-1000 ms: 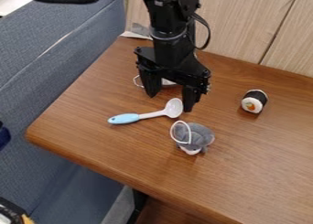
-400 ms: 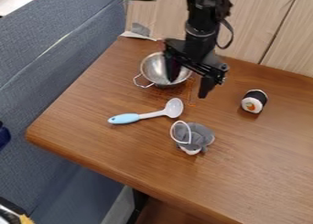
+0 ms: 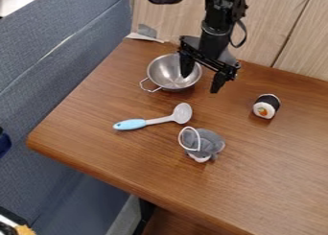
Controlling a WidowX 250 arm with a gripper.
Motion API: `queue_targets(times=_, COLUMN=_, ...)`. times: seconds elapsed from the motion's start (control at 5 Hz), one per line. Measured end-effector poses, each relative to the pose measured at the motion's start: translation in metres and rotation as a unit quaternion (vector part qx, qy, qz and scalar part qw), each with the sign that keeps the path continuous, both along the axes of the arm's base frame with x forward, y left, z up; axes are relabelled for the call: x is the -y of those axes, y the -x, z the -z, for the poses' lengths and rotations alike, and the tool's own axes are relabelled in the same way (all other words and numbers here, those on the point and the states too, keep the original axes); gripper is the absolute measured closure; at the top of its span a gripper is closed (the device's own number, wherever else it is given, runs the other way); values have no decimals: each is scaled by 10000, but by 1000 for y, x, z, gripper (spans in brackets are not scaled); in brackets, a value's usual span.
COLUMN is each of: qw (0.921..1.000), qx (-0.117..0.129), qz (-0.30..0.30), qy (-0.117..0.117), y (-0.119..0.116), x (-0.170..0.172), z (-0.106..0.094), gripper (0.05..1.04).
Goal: Move silver bowl on left side of table
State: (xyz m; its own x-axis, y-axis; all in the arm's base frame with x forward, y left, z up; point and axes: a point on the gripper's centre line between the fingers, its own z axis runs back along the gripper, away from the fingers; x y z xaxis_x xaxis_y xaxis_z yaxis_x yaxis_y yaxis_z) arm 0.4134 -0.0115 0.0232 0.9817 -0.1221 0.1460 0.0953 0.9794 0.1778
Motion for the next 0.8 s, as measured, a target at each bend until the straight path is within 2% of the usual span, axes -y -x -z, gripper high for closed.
queue_targets(times=0.2, qw=9996, qx=-26, qz=-293, qy=10, y=-9, x=-17, z=5, gripper=84)
queue_targets(times=0.4, qw=9989, qx=-138, qz=-423, qy=-142, y=-16, x=-25, z=16, gripper=84)
queue_targets(times=0.6, qw=9985, qx=-119, qz=-464, qy=-269, y=-22, x=-27, z=23, gripper=84)
queue_targets(times=0.8, qw=9981, qx=-240, qz=-408, qy=-389, y=-21, x=-26, z=34, gripper=139)
